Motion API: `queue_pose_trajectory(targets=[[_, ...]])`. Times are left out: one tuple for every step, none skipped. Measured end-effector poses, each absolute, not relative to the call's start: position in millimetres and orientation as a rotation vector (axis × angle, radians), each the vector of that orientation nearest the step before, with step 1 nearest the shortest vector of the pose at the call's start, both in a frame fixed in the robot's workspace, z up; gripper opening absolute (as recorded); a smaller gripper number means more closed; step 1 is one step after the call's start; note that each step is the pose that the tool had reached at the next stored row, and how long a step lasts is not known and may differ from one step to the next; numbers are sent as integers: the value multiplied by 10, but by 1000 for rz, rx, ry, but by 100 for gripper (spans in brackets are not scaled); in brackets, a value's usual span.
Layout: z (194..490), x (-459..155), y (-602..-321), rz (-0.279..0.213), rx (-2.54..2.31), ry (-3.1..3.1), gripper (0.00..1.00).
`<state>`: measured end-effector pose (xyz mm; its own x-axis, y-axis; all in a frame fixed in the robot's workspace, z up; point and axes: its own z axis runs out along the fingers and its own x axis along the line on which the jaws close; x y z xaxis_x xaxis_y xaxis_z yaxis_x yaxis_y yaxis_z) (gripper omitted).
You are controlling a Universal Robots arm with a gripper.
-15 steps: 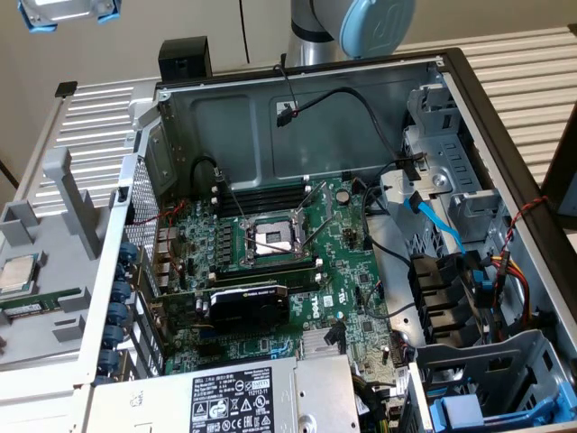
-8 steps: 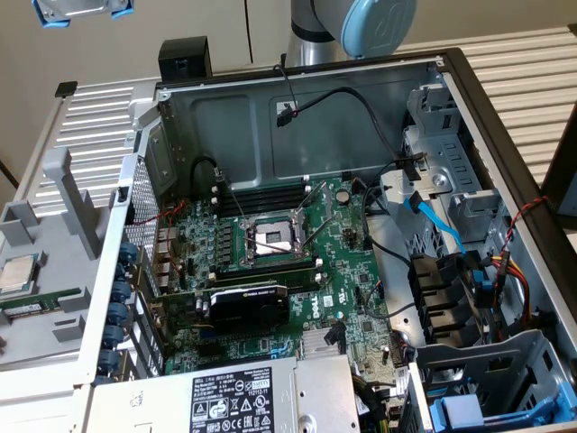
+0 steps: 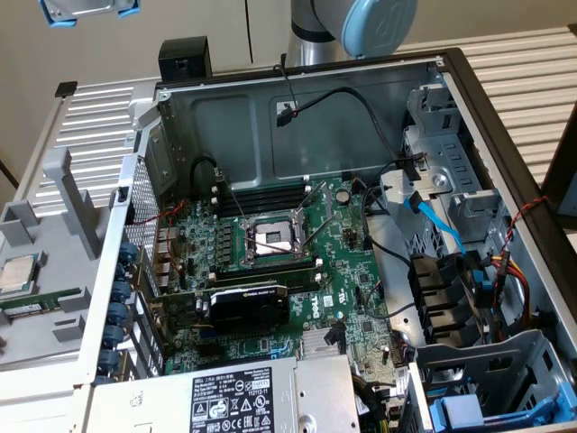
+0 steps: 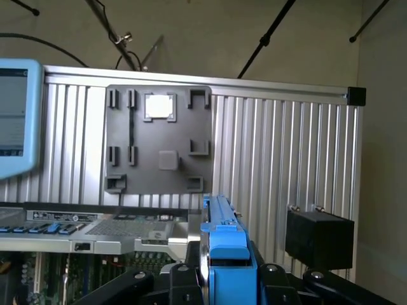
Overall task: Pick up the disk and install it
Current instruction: 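Pick up the disk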
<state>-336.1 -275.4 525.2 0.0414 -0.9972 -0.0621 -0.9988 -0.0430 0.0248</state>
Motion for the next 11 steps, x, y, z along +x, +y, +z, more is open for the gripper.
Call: queue_pose_trajectory(targets=[[5254,-3317,-2754,97,-2249,2156,37],[5255,-3268,-2754,97,-2249,2156,37],[5257,-3226,-2754,97,-2248,2156,37],[5258,-3186,-2754,97,-2249,2156,37],[5261,-3145,-2755,97,-2249,2156,37],[5261,-3108,-2758,97,-2249,2156,37],[5262,-3074,-2762,97,-2249,2156,37],[5263,-3044,-2767,97,-2249,2156,37],[5264,-3018,-2772,97,-2249,2156,37],[5265,-2996,-2779,97,-2249,2156,37],[5266,-2976,-2786,97,-2248,2156,37]])
